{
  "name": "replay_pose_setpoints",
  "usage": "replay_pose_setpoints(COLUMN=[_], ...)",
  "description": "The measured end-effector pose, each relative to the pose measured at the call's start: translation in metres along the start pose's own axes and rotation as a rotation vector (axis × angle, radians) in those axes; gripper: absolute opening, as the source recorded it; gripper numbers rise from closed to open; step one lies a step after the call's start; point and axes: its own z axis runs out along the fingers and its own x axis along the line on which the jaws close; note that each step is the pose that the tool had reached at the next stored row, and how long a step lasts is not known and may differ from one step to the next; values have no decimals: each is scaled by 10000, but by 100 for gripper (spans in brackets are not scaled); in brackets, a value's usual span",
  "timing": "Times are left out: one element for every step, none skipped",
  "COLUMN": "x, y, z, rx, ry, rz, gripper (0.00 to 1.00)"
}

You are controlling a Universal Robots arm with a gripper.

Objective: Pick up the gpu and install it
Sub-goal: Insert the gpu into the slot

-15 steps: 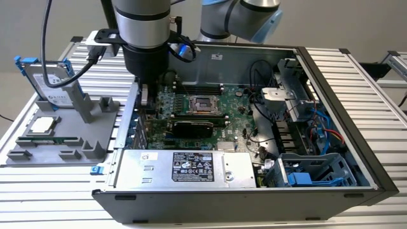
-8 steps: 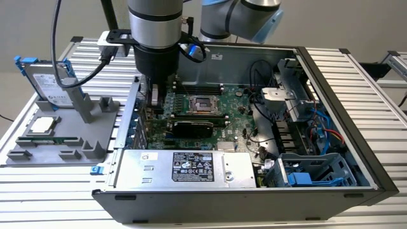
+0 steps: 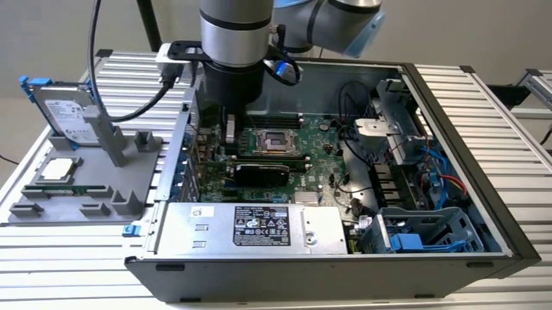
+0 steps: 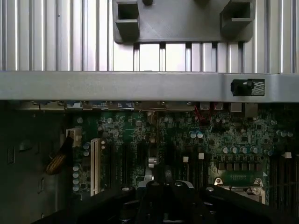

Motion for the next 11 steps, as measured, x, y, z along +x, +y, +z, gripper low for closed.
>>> replay_pose_setpoints(x=[0,-1,-1,-1,-2,-2,-2,-3,-3,-3,-3], y=[-27,-57,-82,-110,-137,-161,-181,-201,-219,-238,-260], z=[-1,-2,-3,-4,-5,-7,-8,-9,-10,-11,-13], rx=[0,-1,0,-1,0,0,0,1,2,6,8], ry=[1,1,1,1,0,0,1,0,0,0,0], rz=[-1,0,1,1,1,0,0,0,0,0,0], gripper=[0,0,0,0,0,0,0,0,0,0,0])
